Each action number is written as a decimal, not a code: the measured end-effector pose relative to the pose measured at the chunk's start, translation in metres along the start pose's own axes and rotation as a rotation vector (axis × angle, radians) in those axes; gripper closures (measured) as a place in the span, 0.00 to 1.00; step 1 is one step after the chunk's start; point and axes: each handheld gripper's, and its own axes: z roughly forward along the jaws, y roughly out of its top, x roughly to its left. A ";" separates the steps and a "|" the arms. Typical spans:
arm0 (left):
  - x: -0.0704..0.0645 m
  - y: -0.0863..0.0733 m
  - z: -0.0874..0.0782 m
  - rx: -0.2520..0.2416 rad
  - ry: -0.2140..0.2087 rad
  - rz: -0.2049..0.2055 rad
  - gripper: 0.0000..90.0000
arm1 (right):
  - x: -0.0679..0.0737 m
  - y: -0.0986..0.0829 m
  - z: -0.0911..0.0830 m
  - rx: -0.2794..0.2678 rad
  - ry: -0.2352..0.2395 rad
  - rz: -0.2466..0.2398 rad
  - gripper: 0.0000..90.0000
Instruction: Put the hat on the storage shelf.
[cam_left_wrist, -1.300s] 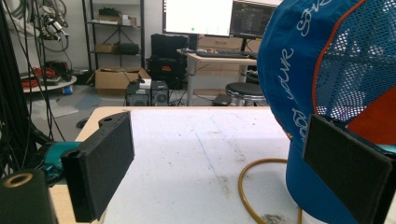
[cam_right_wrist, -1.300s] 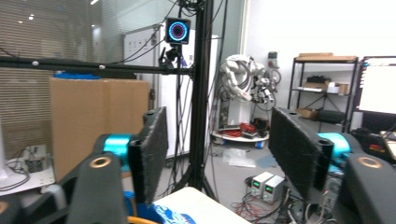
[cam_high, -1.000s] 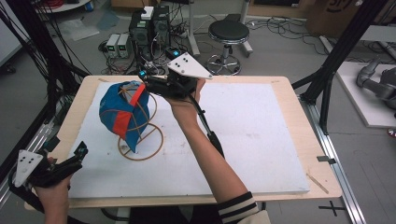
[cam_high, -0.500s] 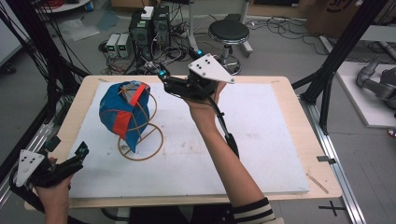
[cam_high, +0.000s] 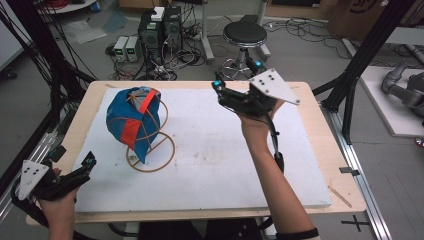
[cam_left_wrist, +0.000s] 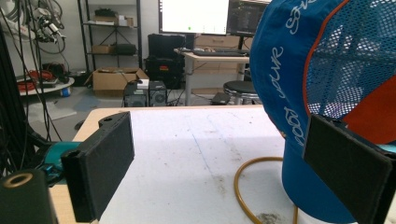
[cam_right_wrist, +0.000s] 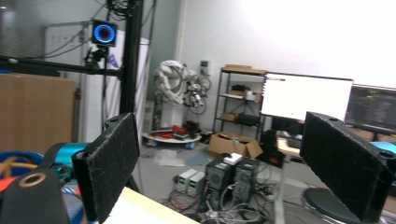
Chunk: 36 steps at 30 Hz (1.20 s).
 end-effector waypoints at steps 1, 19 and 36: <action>0.000 0.000 0.000 0.000 0.000 0.000 0.11 | -0.005 -0.001 -0.005 -0.001 -0.010 -0.002 0.13; -0.006 0.003 0.005 -0.024 -0.014 -0.010 0.11 | -0.081 -0.045 -0.116 0.047 -0.199 0.019 0.13; -0.010 0.005 0.011 -0.062 -0.033 -0.037 0.11 | -0.103 -0.096 -0.180 0.095 -0.294 0.061 0.12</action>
